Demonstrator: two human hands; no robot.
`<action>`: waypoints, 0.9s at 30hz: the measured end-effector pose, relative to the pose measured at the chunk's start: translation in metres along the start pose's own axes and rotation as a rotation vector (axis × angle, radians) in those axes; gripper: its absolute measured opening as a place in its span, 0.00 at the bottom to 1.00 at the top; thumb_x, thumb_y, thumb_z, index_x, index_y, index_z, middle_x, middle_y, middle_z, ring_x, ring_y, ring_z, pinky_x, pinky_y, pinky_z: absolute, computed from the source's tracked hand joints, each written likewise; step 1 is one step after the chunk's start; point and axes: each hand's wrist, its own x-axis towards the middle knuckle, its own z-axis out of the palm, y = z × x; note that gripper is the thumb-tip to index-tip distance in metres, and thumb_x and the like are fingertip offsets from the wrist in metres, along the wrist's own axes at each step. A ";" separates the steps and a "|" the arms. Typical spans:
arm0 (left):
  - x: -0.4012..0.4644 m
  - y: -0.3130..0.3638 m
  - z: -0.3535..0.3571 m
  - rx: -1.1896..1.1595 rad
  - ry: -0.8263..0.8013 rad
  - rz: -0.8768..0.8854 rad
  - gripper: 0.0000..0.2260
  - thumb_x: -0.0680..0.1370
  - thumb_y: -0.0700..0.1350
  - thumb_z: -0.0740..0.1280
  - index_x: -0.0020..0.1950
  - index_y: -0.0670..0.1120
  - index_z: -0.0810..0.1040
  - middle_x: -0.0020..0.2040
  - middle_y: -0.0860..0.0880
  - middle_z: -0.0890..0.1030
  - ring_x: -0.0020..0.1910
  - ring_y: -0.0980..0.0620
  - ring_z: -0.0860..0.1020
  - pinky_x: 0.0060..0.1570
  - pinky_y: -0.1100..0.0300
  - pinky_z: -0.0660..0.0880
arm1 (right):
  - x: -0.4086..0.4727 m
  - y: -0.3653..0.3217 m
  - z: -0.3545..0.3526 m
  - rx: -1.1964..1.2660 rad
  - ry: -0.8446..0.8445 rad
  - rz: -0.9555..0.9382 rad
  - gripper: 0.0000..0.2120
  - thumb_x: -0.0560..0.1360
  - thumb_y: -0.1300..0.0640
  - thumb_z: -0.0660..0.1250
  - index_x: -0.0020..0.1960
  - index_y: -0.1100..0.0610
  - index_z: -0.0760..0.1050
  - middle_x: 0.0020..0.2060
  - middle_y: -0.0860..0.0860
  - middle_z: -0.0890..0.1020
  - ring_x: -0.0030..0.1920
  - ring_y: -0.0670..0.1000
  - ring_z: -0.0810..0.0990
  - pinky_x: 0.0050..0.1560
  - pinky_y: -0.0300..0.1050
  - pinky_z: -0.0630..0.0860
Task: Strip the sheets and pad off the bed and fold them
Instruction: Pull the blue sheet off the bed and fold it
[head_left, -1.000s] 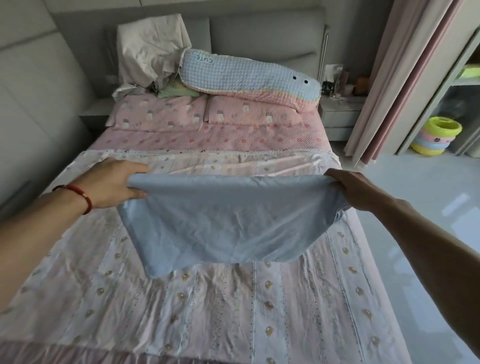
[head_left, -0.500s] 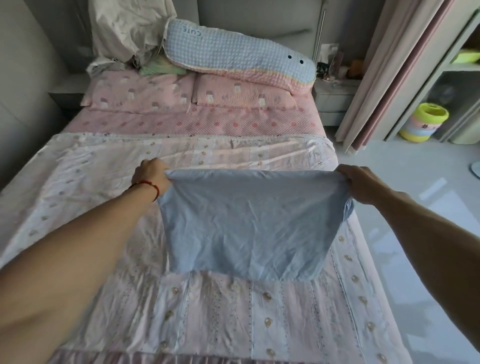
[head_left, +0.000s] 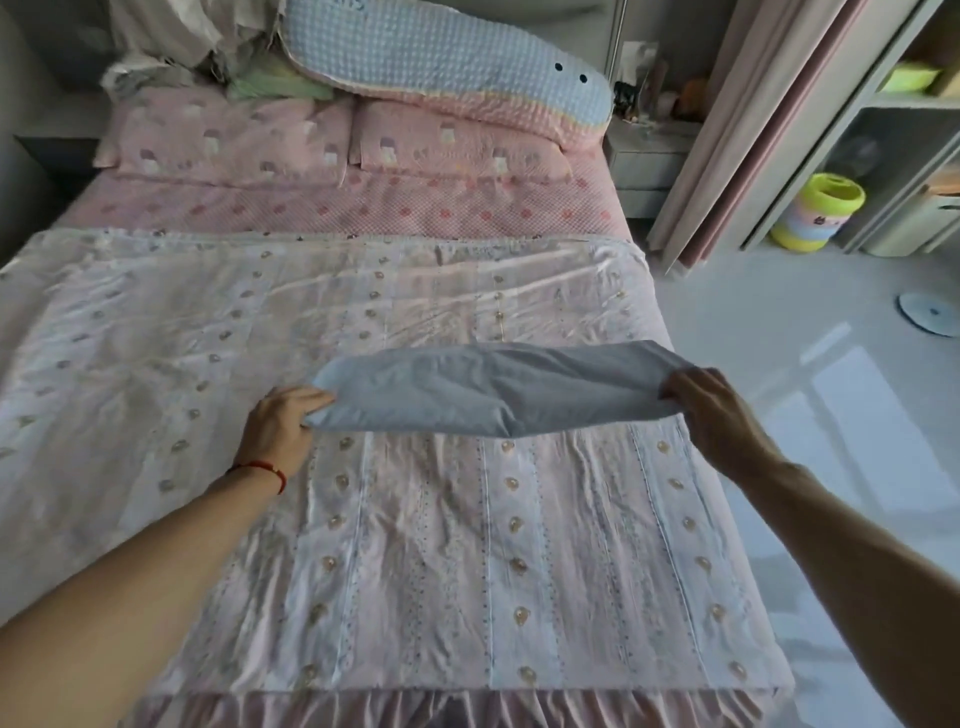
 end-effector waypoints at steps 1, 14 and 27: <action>-0.016 -0.007 0.021 0.009 -0.080 -0.063 0.22 0.68 0.23 0.66 0.56 0.41 0.86 0.57 0.41 0.84 0.57 0.39 0.82 0.59 0.48 0.78 | -0.021 -0.001 0.026 0.017 -0.056 0.052 0.16 0.70 0.79 0.65 0.49 0.61 0.79 0.43 0.56 0.81 0.45 0.60 0.76 0.46 0.46 0.72; -0.239 -0.065 0.123 0.109 -0.781 -0.440 0.22 0.79 0.37 0.61 0.70 0.52 0.77 0.72 0.48 0.74 0.69 0.45 0.74 0.69 0.57 0.68 | -0.277 -0.035 0.129 0.010 -0.686 0.371 0.33 0.57 0.78 0.72 0.49 0.45 0.81 0.48 0.48 0.84 0.48 0.52 0.83 0.44 0.49 0.82; -0.101 -0.081 0.196 0.201 -0.774 -0.257 0.35 0.81 0.42 0.65 0.83 0.45 0.50 0.82 0.43 0.51 0.80 0.45 0.54 0.78 0.54 0.54 | -0.163 0.011 0.242 0.032 -0.914 0.394 0.36 0.80 0.51 0.66 0.82 0.48 0.52 0.82 0.51 0.49 0.82 0.57 0.48 0.76 0.68 0.54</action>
